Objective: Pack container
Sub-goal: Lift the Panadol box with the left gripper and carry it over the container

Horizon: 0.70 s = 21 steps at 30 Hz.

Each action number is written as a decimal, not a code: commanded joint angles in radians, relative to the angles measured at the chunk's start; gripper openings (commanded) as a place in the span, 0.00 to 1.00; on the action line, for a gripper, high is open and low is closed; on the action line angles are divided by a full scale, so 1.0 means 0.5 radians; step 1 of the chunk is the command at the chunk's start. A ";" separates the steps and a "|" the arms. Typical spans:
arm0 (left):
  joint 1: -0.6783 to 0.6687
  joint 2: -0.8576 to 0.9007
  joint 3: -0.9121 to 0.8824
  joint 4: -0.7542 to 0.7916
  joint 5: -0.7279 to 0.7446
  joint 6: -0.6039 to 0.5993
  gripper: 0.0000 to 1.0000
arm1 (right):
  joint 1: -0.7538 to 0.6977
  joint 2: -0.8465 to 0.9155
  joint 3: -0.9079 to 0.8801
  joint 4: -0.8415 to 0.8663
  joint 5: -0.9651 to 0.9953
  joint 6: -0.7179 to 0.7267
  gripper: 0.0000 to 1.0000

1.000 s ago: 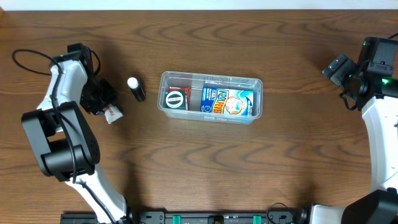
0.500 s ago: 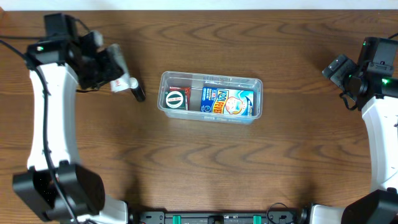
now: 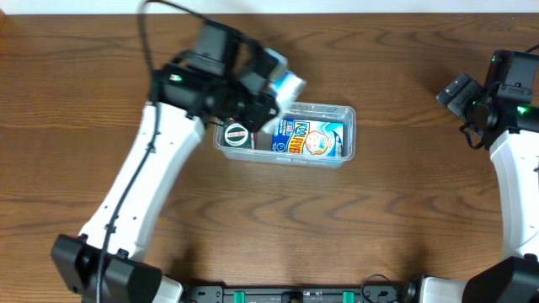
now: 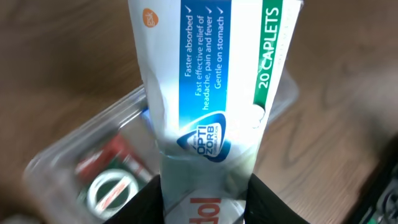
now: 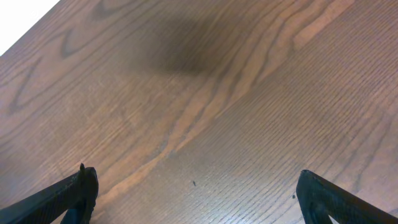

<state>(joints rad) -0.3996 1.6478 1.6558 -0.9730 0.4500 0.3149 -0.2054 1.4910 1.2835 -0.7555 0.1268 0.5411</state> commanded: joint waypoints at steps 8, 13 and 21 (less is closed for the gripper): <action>-0.332 0.290 -0.011 0.033 0.019 0.629 0.39 | -0.009 -0.037 0.019 -0.002 0.008 0.015 0.99; -0.388 0.455 -0.013 0.105 -0.075 0.793 0.39 | -0.009 -0.037 0.019 -0.002 0.008 0.014 0.99; -0.399 0.604 -0.013 0.192 -0.265 1.031 0.44 | -0.009 -0.037 0.019 -0.002 0.008 0.015 0.99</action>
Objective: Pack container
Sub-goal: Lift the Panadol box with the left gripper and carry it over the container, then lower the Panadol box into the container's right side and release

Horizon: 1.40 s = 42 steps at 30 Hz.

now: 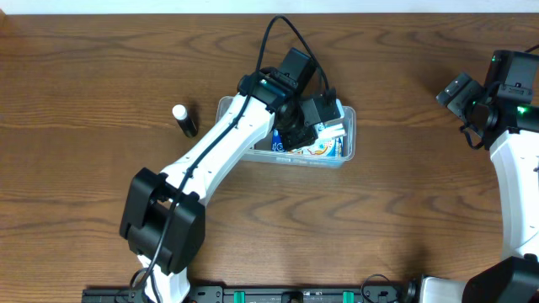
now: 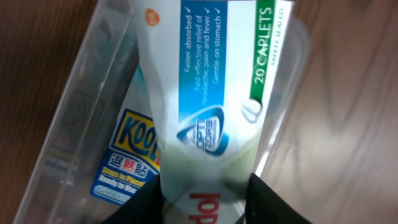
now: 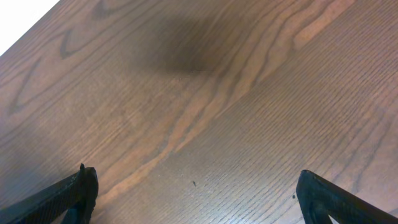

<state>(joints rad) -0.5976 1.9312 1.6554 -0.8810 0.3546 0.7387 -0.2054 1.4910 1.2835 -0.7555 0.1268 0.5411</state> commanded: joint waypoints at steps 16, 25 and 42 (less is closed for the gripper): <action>-0.007 0.122 -0.012 0.168 -0.076 0.347 0.44 | -0.010 -0.037 0.019 -0.002 0.008 0.015 0.99; -0.002 0.117 -0.011 0.170 -0.312 -0.087 0.45 | -0.009 -0.037 0.019 -0.002 0.008 0.014 0.99; 0.014 0.040 -0.011 0.002 -0.602 -1.882 0.15 | -0.009 -0.037 0.019 -0.002 0.008 0.015 0.99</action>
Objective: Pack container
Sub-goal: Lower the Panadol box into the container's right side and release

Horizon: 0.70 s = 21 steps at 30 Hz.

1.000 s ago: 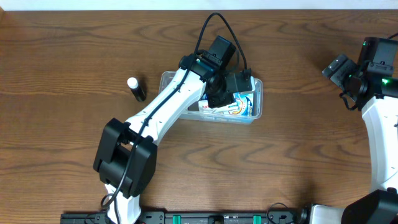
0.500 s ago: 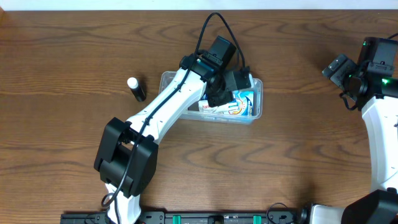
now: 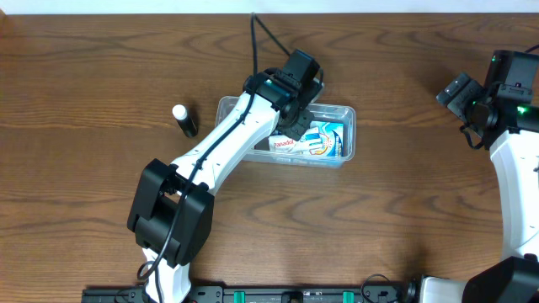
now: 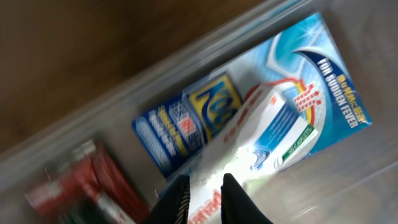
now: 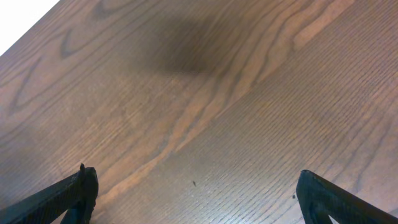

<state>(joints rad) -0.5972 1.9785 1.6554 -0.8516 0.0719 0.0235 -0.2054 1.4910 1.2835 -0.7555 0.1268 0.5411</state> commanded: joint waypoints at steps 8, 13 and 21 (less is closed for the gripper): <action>0.105 -0.054 -0.034 -0.390 -0.043 -1.144 0.06 | -0.010 -0.037 0.019 -0.002 0.008 0.015 0.99; 0.105 -0.048 -0.062 -0.365 -0.166 -1.235 0.06 | -0.009 -0.037 0.019 -0.002 0.008 0.015 0.99; 0.105 -0.040 -0.153 -0.294 -0.237 -1.372 0.06 | -0.009 -0.037 0.019 -0.002 0.008 0.014 0.99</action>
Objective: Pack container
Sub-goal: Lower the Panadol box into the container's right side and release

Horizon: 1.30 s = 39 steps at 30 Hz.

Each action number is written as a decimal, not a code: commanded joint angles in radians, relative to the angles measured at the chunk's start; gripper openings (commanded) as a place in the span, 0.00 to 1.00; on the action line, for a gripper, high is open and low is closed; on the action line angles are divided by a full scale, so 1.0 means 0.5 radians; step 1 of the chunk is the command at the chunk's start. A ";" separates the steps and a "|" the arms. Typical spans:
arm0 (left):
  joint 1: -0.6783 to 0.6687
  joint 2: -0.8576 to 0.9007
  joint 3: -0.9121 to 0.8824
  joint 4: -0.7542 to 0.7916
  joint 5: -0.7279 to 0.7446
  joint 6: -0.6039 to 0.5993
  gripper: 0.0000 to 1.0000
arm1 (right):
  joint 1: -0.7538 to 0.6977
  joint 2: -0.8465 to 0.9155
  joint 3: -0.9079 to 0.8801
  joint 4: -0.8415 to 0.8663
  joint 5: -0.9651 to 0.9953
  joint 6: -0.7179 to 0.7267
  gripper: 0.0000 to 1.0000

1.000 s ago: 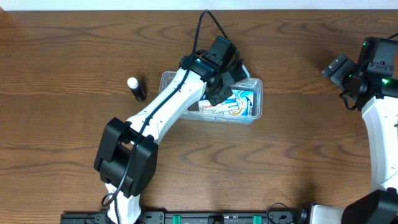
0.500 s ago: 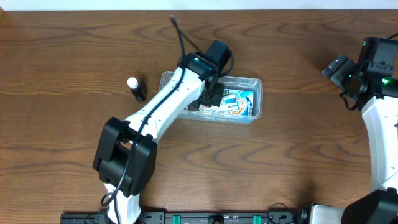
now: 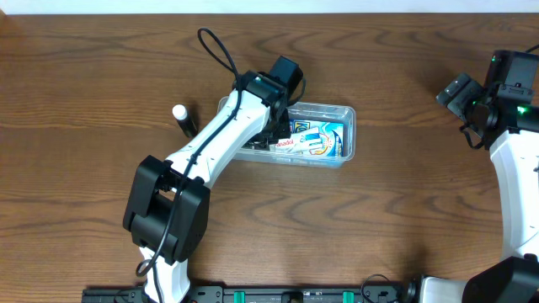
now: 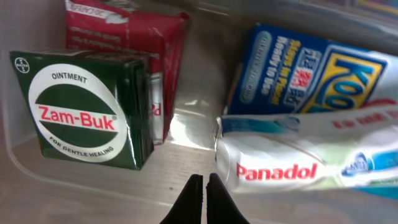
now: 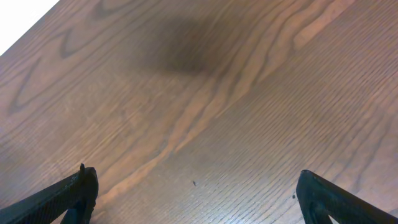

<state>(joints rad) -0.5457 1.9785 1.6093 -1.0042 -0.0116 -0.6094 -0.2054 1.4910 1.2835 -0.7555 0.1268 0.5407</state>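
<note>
The clear plastic container (image 3: pixel 349 118) sits mid-table. In the left wrist view it holds a green Zam-Buk box (image 4: pixel 84 118), a red box (image 4: pixel 127 37), a blue Kool Fever pack (image 4: pixel 311 68) and a white Panadol box (image 4: pixel 298 165) lying flat. My left gripper (image 4: pixel 203 186) is shut with nothing in it. It sits low inside the container, between the Zam-Buk box and the end of the Panadol box. My right gripper (image 5: pixel 196 199) stands open over bare wood at the table's far right.
A small lip balm tube with a white cap (image 3: pixel 183 119) stands on the table left of the container. My left arm (image 3: pixel 215 139) reaches across the container's left end. The table's back edge is close behind the container.
My left gripper has moved from over the Panadol box to the container's left part and is now fully shut, low by the Zam-Buk box. The right arm is unchanged.
My left gripper held the Panadol box above the container's left end, then over the container's right part. By the last earlier moment the box lay on the Kool Fever pack, let go. Now the empty gripper is shut inside the container.
</note>
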 commanded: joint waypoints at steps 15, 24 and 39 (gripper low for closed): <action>-0.002 -0.040 -0.165 0.158 -0.061 -0.131 0.06 | -0.009 -0.037 0.019 -0.002 0.008 0.016 0.99; -0.002 0.063 -0.166 0.174 -0.062 -0.131 0.06 | -0.009 -0.037 0.019 -0.002 0.008 0.015 0.99; -0.002 0.095 -0.166 0.235 -0.061 -0.130 0.32 | -0.009 -0.037 0.019 -0.002 0.008 0.015 0.99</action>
<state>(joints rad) -0.5457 2.0182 1.5299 -0.8837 -0.0311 -0.6544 -0.2054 1.4910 1.2835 -0.7555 0.1268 0.5411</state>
